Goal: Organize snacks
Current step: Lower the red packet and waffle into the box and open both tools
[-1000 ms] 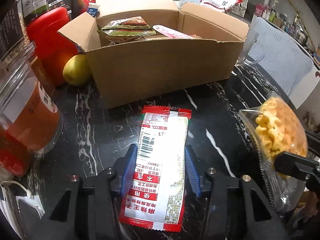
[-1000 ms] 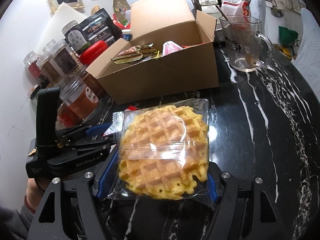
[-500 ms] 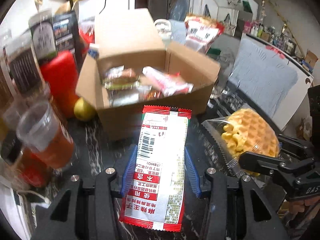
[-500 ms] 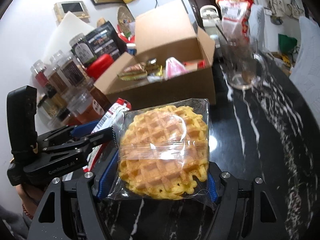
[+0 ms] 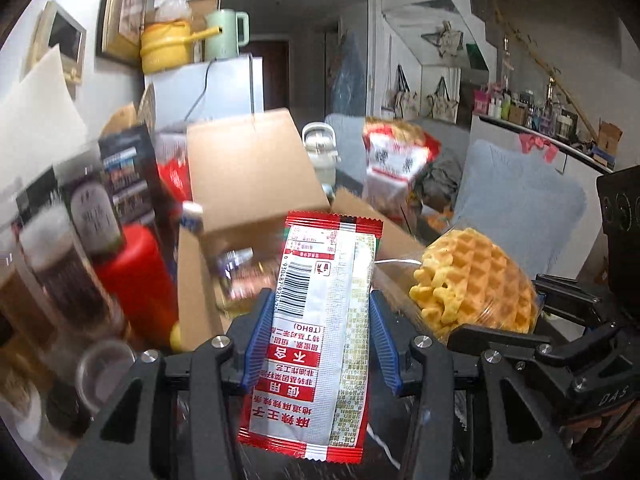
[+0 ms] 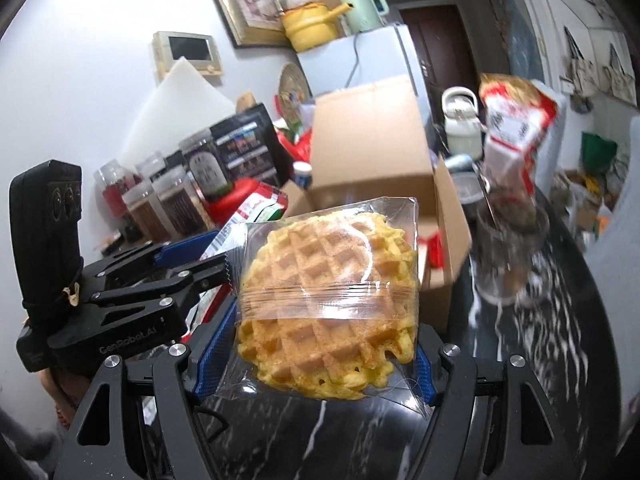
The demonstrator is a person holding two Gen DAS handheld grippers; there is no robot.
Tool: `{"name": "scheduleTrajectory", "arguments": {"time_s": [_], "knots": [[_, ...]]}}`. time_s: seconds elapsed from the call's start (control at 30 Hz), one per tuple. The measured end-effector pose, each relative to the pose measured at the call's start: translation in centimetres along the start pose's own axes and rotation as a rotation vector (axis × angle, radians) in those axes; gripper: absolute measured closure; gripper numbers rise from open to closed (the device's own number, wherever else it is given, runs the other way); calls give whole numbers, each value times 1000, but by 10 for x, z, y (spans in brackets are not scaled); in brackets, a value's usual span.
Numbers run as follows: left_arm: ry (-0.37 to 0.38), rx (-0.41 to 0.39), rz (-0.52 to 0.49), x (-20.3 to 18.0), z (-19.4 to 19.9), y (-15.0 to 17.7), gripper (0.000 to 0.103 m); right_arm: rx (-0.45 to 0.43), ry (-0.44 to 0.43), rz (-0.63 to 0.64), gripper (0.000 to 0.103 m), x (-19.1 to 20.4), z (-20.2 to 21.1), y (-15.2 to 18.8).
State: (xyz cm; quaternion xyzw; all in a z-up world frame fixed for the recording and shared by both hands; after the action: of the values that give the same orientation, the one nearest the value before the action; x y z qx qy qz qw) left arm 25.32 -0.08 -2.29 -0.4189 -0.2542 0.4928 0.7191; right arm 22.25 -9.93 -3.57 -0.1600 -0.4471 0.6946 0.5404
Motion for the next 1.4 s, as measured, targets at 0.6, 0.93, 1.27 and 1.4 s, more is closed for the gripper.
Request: {"name": "scheduleTrajectory", "arguments": {"time_s": [0.6,0.93,1.27,1.4], "knots": [[-33,6,27,49,-86,-55,56,-13,64,81,29,-35,-73,-78],[-68,152,79,76,-140,-23,56,88,104,84,29,-59,-126,-66],[-100,268,98,87,-161,2,56,168,112,93,28,-60,-155,-53],[-110,300,107,90,-165,8,56,201,121,109,27,-60,-163,-47]]}}
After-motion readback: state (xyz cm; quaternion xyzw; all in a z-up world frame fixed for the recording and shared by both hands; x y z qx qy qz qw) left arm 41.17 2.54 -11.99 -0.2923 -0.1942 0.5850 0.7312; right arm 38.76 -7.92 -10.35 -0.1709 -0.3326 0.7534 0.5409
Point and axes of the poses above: each gripper's, at about its wrist camera, not at the fingertips, and z roughly against the way its jaws point, x to its left, y to its underside, the point moved 10 cm from there along -z, roughly the way its jaws point, and after that the axes turned 4 degrees about y, right-handed, at the moved point
